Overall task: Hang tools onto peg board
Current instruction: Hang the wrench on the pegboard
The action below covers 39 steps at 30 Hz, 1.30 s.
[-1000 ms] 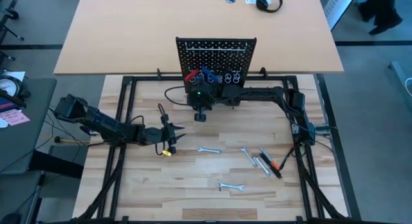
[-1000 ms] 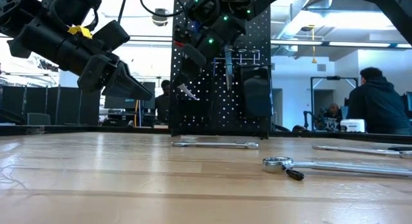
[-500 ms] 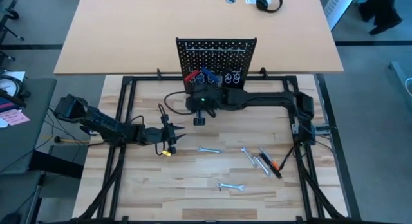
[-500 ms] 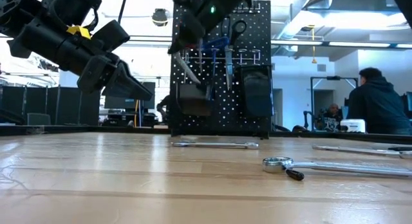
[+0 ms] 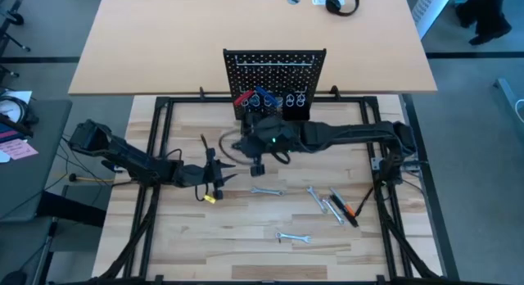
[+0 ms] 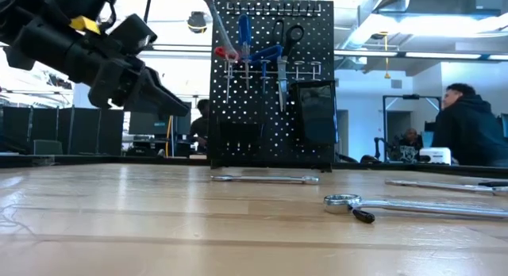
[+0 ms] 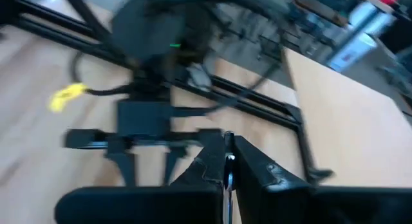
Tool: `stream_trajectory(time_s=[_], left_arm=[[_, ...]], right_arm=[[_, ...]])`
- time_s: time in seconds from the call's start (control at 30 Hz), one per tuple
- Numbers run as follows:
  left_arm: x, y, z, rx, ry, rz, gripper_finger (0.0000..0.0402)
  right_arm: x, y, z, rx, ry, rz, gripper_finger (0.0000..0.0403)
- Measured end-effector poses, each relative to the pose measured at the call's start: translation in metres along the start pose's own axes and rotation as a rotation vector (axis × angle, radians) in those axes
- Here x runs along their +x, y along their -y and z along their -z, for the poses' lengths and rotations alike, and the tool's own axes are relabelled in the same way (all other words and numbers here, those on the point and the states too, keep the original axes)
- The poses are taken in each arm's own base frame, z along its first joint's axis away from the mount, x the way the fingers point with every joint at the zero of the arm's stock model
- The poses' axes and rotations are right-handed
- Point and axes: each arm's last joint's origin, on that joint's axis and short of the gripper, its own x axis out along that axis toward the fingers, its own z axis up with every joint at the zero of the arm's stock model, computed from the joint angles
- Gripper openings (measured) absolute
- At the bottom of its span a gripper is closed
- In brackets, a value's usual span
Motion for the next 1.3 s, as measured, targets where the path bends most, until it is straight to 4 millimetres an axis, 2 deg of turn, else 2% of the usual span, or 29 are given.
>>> stream_trajectory(time_s=[0.07, 0.23, 0.4, 0.5, 0.67, 1.0, 1.3], left_arm=[[-0.002, 0.003, -0.001, 0.008, 0.014, 0.015, 0.0125], [-0.005, 0.009, -0.004, 0.017, 0.040, 0.041, 0.0125], [-0.012, 0.007, -0.004, -0.028, 0.177, 0.071, 0.0125], [-0.017, 0.001, -0.004, -0.084, 0.301, 0.139, 0.0125], [-0.017, -0.008, -0.010, -0.121, 0.412, 0.224, 0.0137], [-0.005, -0.012, -0.036, -0.207, 0.456, 0.293, 0.0209], [0.006, -0.011, -0.056, -0.209, 0.394, 0.254, 0.0209]], right_arm=[[-0.001, -0.009, 0.007, 0.009, 0.008, -0.013, 0.0021], [-0.007, -0.024, 0.041, 0.114, 0.087, 0.017, 0.0021], [-0.029, -0.038, 0.059, 0.234, 0.338, 0.062, 0.0021], [-0.033, -0.048, 0.066, 0.259, 0.469, 0.026, 0.0021], [-0.036, -0.055, 0.062, 0.271, 0.643, -0.069, 0.0021], [-0.037, -0.069, 0.057, 0.251, 0.685, -0.139, 0.0025], [-0.038, -0.070, 0.057, 0.251, 0.683, -0.143, 0.0023]])
